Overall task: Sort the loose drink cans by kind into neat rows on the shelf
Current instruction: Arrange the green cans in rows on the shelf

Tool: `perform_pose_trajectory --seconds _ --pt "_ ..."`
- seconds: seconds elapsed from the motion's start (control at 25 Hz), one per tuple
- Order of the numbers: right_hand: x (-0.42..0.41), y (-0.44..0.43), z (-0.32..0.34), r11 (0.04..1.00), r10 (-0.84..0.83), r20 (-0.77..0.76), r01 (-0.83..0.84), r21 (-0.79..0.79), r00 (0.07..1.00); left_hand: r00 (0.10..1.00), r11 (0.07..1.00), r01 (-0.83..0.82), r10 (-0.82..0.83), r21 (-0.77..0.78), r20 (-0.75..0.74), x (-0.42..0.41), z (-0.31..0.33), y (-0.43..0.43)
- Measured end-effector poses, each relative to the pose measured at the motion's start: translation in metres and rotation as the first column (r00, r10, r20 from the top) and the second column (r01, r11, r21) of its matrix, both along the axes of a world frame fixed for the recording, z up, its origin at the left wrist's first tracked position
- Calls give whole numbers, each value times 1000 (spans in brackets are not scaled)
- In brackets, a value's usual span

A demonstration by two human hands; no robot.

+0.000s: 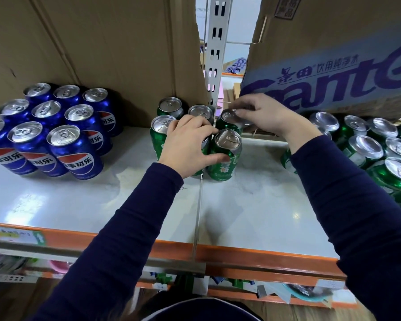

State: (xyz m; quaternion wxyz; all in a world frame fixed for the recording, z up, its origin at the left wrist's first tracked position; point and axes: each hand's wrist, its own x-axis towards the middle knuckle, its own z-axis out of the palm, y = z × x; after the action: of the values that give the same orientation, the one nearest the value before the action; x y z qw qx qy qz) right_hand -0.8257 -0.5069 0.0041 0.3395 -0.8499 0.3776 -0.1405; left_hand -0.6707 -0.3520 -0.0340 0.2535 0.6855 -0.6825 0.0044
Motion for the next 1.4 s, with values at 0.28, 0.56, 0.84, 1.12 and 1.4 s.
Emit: perform_pose_trajectory --seconds 0.28,0.56,0.84,1.12,1.4 --pt "10 6 -16 991 -136 31 136 3 990 1000 1000 5 -5 16 18 1 -1 -1" --pt "14 7 -15 995 -87 58 89 -38 995 1000 1000 17 -17 6 6 3 -1 -2" --pt "18 20 7 960 -66 -27 56 -275 997 999 990 21 -27 -138 -41 21 -3 16" --pt "106 46 31 857 251 -182 -306 -415 951 943 986 -162 142 -40 -302 83 -13 39" --pt "140 40 24 819 205 -481 -418 -392 853 919 993 -113 95 -22 -384 100 -17 32"
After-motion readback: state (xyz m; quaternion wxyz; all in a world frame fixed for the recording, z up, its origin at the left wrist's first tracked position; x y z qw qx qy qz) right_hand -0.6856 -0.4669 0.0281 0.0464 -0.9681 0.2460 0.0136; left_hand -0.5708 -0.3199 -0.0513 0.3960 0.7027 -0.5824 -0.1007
